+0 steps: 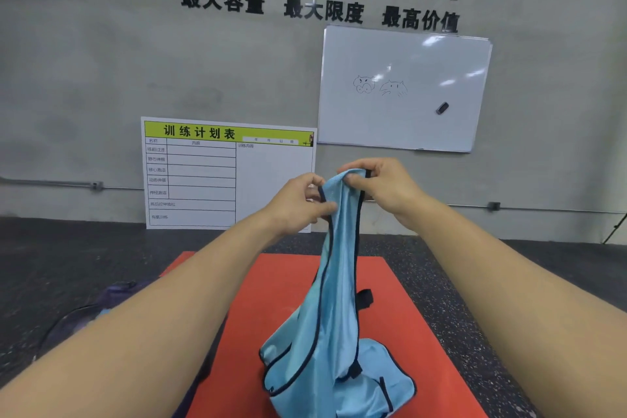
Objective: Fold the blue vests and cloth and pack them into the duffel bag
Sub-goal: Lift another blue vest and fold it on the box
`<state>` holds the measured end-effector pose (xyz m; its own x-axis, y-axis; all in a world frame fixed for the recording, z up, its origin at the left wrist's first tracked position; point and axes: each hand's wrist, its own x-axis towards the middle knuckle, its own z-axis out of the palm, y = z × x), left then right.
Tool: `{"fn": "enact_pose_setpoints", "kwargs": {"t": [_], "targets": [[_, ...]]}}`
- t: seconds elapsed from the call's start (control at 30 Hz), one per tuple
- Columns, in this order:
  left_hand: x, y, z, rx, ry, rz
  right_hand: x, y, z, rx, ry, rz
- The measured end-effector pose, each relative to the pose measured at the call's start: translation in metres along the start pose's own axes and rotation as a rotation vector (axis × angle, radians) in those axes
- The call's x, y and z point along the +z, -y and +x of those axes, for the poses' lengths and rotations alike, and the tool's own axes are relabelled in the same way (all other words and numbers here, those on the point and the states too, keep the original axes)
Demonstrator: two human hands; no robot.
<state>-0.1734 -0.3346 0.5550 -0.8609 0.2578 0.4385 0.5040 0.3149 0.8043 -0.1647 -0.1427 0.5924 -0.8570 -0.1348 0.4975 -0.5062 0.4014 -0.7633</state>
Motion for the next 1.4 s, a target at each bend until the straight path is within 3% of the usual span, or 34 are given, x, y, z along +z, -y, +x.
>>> {"fn": "enact_pose_setpoints", "kwargs": {"t": [0.27,0.87,1.17,1.4], "targets": [[0.024,0.017,-0.010,-0.046,0.080,0.051,-0.020,0.006,0.000,0.017,-0.078,0.099],[-0.035,0.072,-0.022,-0.184,0.239,0.659,-0.114,-0.009,0.010,0.068,-0.475,0.075],[-0.104,0.081,-0.016,-0.238,-0.049,0.728,-0.128,-0.034,0.003,0.126,-0.497,0.036],[-0.135,0.055,-0.013,-0.158,-0.251,0.735,-0.128,-0.035,0.002,0.144,-0.482,0.048]]}}
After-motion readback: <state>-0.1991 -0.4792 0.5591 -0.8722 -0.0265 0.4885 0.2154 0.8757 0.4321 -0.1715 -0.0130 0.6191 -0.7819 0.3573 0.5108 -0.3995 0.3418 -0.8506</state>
